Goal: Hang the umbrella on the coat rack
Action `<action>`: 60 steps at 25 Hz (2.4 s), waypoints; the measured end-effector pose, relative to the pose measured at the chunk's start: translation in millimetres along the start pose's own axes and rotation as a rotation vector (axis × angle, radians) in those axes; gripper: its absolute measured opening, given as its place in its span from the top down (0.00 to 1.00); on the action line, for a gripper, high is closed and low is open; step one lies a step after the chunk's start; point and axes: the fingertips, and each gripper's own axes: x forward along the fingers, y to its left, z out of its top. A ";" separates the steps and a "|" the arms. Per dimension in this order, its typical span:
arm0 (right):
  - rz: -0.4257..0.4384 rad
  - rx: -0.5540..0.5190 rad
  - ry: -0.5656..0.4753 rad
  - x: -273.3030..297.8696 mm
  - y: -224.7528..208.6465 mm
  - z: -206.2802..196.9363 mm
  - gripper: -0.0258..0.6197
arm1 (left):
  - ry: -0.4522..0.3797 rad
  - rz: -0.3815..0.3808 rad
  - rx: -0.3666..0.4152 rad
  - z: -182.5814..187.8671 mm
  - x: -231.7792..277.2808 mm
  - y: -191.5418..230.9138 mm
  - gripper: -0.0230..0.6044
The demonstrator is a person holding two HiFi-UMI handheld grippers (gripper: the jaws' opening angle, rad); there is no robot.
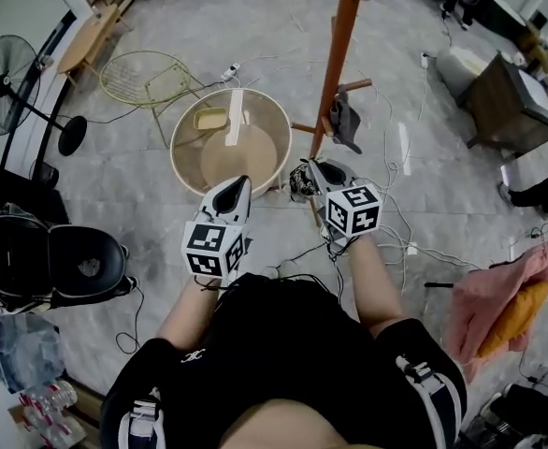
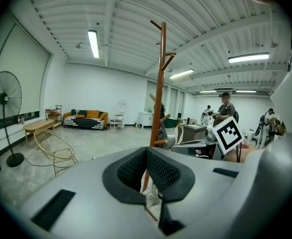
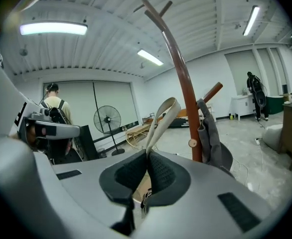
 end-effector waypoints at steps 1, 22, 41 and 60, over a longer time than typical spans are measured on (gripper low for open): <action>-0.001 0.020 0.004 8.4 -4.8 -1.5 0.93 | 0.005 0.009 -0.002 -0.8 1.7 6.8 0.93; 0.125 0.456 0.037 88.8 -65.0 -40.5 0.93 | 0.042 0.106 -0.056 -9.6 14.1 75.2 0.94; -0.283 0.209 0.130 108.3 -137.6 -73.6 0.91 | 0.055 0.119 -0.043 -7.0 26.9 75.3 0.94; -0.428 -0.108 -0.287 -98.2 -30.6 63.0 0.94 | -0.115 -0.115 0.010 26.7 33.0 -4.3 0.94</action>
